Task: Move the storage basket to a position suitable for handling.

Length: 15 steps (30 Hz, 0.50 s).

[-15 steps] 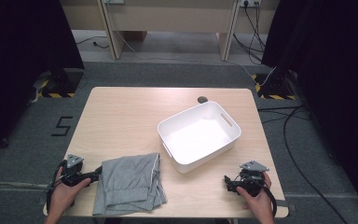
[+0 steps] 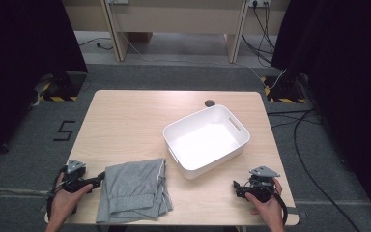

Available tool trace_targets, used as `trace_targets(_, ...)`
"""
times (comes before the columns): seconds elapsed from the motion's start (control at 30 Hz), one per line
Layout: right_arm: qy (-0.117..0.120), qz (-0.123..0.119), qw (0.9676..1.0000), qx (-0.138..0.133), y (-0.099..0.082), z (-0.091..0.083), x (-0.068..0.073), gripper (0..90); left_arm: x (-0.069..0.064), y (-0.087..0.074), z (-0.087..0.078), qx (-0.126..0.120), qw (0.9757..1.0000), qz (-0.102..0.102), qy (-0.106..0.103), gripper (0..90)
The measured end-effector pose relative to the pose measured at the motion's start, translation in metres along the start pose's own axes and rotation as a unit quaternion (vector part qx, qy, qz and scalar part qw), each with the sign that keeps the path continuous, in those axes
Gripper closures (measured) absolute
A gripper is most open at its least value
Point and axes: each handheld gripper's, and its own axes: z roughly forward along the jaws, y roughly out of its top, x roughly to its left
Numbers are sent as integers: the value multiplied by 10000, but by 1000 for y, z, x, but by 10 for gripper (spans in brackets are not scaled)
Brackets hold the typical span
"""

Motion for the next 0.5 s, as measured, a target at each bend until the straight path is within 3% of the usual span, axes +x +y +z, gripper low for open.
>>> trace_targets(0.07, 46, 43, 9999, -143, 0, -2, -2, 184, 0, 4, -7, -104, 9999, -56, -42, 183)
trace_targets(0.2, 146, 189, 9995, -226, -1, -3, -6, 167, -5, 10, -17, -254, 9993, -165, -240, 182)
trace_targets(0.33, 101, 172, 9992, -336, 1, -6, -7, 161, -25, 17, -25, -253, 9985, 82, -476, 182)
trace_targets(0.5, 74, 93, 9989, -454, 4, -11, -8, 163, -43, 23, -32, -409, 9968, 199, -659, 182)
